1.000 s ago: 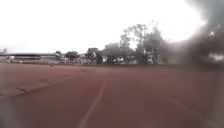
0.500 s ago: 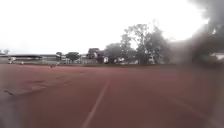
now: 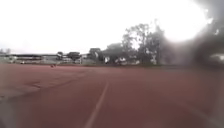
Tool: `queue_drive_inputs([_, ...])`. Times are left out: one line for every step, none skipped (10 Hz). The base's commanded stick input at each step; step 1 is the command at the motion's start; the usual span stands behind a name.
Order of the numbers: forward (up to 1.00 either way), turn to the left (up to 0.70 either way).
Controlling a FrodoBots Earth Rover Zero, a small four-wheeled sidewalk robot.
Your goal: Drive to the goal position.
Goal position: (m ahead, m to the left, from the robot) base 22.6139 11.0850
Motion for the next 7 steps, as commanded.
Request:
queue_drive_inputs([0.70,0.00])
queue_drive_inputs([0.70,0.00])
queue_drive_inputs([0.70,0.00])
queue_drive_inputs([0.70,0.00])
queue_drive_inputs([0.70,0.00])
queue_drive_inputs([0.70,0.00])
queue_drive_inputs([0.70,0.00])
